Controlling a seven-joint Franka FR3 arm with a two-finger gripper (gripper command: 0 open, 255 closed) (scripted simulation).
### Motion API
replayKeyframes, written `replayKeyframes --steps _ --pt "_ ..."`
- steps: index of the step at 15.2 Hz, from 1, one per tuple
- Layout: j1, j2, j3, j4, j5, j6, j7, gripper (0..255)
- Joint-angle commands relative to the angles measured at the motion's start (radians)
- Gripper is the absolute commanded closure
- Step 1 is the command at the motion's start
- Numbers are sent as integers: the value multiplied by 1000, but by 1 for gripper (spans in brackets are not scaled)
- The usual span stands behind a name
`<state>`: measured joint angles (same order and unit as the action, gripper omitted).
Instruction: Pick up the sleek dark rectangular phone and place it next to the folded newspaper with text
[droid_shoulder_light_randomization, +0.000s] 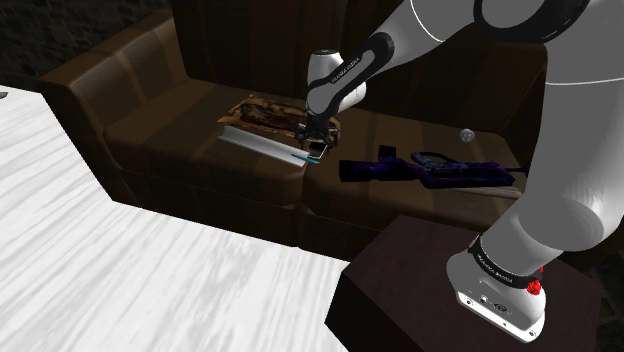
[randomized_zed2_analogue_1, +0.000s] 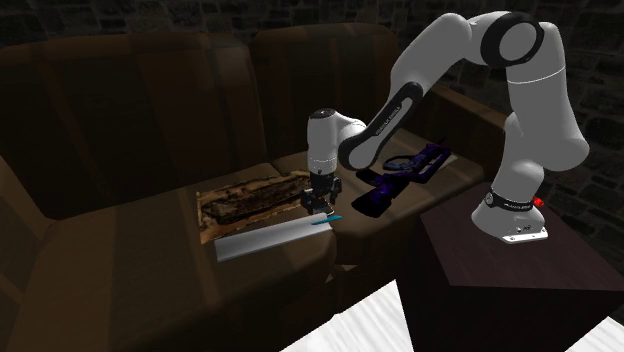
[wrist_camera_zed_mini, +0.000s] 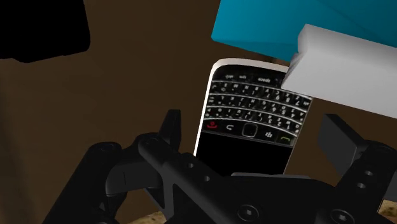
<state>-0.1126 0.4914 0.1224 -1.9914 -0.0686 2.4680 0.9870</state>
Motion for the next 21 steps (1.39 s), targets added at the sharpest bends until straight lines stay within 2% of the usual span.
replayKeyframes --steps 1,10,21 --pt "0 0 0 0 0 0 0 255" --pt "0 0 0 0 0 0 0 255" --pt "-9 -107 12 8 19 -114 -11 255"
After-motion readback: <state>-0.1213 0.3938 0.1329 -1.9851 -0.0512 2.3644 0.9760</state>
